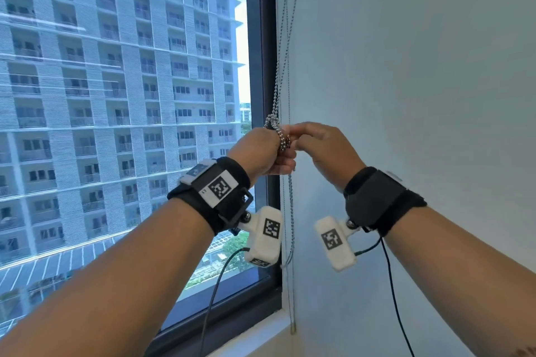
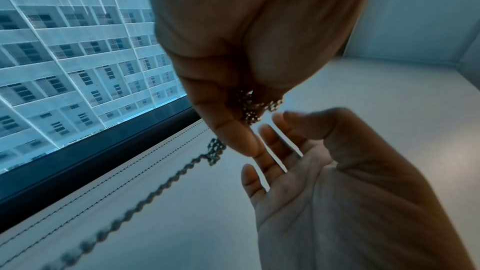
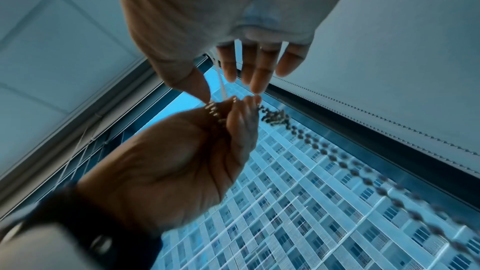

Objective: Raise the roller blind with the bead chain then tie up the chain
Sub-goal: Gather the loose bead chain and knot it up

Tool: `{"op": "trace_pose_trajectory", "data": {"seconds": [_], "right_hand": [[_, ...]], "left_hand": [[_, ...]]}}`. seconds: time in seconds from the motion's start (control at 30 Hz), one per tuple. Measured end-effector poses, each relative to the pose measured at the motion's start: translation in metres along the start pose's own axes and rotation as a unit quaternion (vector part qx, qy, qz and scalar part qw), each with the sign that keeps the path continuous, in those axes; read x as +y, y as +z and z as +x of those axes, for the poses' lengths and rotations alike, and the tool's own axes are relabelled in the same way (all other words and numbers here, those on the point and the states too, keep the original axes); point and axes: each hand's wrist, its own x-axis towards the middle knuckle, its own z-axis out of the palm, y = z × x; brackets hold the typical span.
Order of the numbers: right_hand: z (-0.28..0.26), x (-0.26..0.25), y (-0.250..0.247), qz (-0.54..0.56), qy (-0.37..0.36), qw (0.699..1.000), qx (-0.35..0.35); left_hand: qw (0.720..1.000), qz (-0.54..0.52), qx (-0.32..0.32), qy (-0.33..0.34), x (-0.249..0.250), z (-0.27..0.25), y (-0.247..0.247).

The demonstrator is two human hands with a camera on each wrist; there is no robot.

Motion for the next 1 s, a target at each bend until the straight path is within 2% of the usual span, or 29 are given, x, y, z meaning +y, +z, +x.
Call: {"op": "trace_pose_trajectory", "data": {"seconds": [0.1,0.27,0.4,0.53,0.7,0.87,1.0], "right_hand": [[-0.012,0.005,0.009,-0.010,-0.030,0.999,0.043],[-0.011,0.011,0.016,-0.082,-0.049,0.994,0.043],[-0.007,0.016,0.017,-0.083,-0.054,0.994,0.047],[-0.007,0.021,0.016,-0.011,-0.015,0.998,0.066],[-0.011,0.024,0.014,0.098,0.052,0.994,0.010],[-0.012,0.027,0.009,0.099,0.060,0.993,0.016],[-0.012,0.032,0.011,0.011,0.059,0.997,0.041]], "left_hand": [[0.999,0.025,0.021,0.015,-0.003,0.004,0.000],[0.998,0.037,0.048,0.017,-0.007,0.008,-0.004],[0.998,0.035,0.049,0.016,-0.013,0.008,0.000],[0.998,0.016,0.062,0.019,-0.020,0.005,0.002],[0.993,0.020,0.098,0.060,-0.032,0.003,0.003],[0.975,0.113,0.150,0.115,-0.042,0.008,0.008],[0.960,0.199,0.131,0.144,-0.048,0.008,0.012]]}}
